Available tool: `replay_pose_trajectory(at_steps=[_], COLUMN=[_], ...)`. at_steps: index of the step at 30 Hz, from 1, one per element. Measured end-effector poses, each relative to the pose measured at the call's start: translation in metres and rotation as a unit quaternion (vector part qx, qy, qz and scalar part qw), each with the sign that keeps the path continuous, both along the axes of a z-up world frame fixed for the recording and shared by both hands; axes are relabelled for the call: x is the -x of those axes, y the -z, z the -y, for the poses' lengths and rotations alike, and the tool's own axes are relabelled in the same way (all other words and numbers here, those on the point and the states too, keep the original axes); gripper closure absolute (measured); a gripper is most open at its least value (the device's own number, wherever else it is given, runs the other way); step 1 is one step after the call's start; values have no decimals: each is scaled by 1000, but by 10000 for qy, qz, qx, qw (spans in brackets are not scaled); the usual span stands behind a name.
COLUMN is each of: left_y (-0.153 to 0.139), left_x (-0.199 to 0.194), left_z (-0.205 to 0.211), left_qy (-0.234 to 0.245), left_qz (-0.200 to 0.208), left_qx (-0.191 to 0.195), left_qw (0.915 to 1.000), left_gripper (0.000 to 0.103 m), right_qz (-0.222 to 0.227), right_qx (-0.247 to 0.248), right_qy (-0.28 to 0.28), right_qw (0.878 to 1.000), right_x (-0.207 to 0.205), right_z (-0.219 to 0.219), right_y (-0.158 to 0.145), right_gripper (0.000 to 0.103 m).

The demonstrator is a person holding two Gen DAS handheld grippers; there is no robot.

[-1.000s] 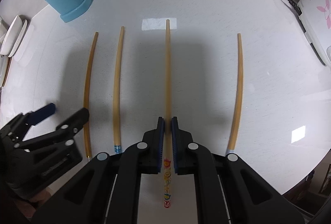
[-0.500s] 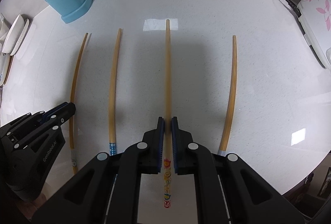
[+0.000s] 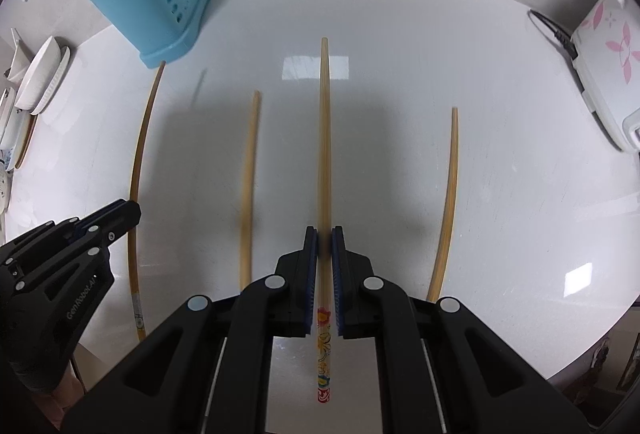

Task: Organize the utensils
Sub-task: 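Lift the chopstick with the left tool and carry it to the blue holder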

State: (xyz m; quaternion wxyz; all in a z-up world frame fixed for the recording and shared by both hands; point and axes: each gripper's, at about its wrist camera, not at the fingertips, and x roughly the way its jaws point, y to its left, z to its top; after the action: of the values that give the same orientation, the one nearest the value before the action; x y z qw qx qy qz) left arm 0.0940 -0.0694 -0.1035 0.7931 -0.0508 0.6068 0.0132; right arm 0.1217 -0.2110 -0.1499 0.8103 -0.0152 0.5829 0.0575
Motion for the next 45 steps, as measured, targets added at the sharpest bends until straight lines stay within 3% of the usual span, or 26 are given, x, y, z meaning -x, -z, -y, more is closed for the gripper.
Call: replay_pose_trajectory(at_steps=[23,45], left_y=[-102,-177], left_x=[-14,-60], left_z=[-38,-85], left_qy=[-268,-562], left_qz=[1079,2126], left_qx=[17,-46], left_qw=[9938,9755], left_gripper=[97,97], right_qz=[1065,2212], right_qx=[-239,-628], right_qy=[-162,-303], right_qw=[9939,9727], right_x=[-17,-51], right_z=[-32,-79], right_y=[-93,-174], right_gripper=[96,97])
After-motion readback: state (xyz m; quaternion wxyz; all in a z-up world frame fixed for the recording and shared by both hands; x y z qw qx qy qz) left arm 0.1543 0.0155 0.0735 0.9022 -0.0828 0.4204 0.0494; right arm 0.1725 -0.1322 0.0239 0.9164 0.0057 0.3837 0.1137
